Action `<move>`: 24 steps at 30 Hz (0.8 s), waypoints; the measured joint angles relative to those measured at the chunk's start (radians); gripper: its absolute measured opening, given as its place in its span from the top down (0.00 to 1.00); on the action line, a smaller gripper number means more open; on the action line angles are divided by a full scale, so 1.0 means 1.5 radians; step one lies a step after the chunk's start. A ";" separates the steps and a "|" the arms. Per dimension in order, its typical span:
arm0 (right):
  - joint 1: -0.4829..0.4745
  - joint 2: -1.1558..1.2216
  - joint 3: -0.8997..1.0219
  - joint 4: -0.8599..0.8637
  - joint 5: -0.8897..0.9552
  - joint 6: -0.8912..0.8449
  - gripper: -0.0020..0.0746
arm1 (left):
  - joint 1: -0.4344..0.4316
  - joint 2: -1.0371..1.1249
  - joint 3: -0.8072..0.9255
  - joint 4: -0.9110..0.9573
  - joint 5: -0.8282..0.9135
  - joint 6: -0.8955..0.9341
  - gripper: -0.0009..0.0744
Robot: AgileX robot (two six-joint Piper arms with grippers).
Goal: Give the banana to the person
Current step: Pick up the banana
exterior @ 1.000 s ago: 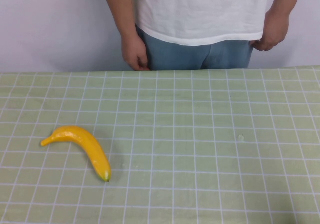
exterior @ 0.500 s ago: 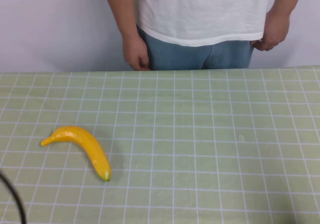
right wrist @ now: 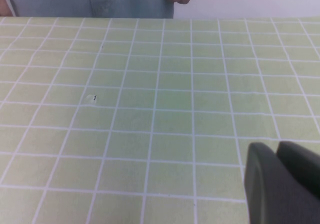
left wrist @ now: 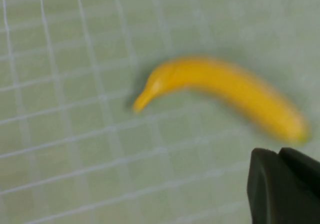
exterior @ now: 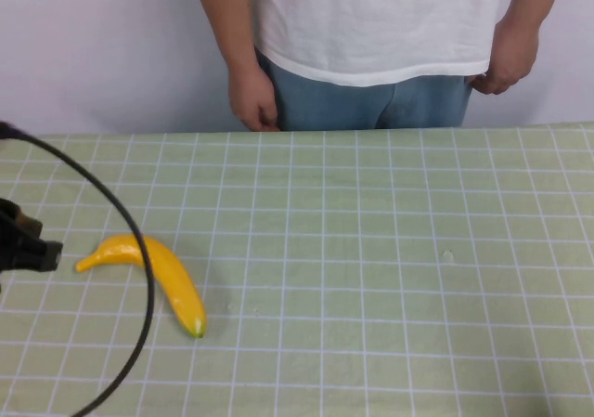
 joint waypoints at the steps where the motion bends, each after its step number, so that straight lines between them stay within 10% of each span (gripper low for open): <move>1: 0.000 0.000 0.000 0.000 0.000 0.000 0.98 | 0.000 0.035 -0.027 0.025 0.033 0.023 0.99; 8: 0.000 0.000 0.000 0.000 0.000 0.000 0.98 | 0.000 0.242 -0.157 0.091 0.086 0.124 0.92; 16: 0.000 0.000 0.000 0.000 0.000 0.000 0.98 | 0.000 0.389 -0.216 0.055 0.030 0.260 0.34; 24: 0.000 0.000 0.000 0.000 0.000 0.000 0.98 | 0.000 0.500 -0.217 -0.005 -0.038 0.420 0.25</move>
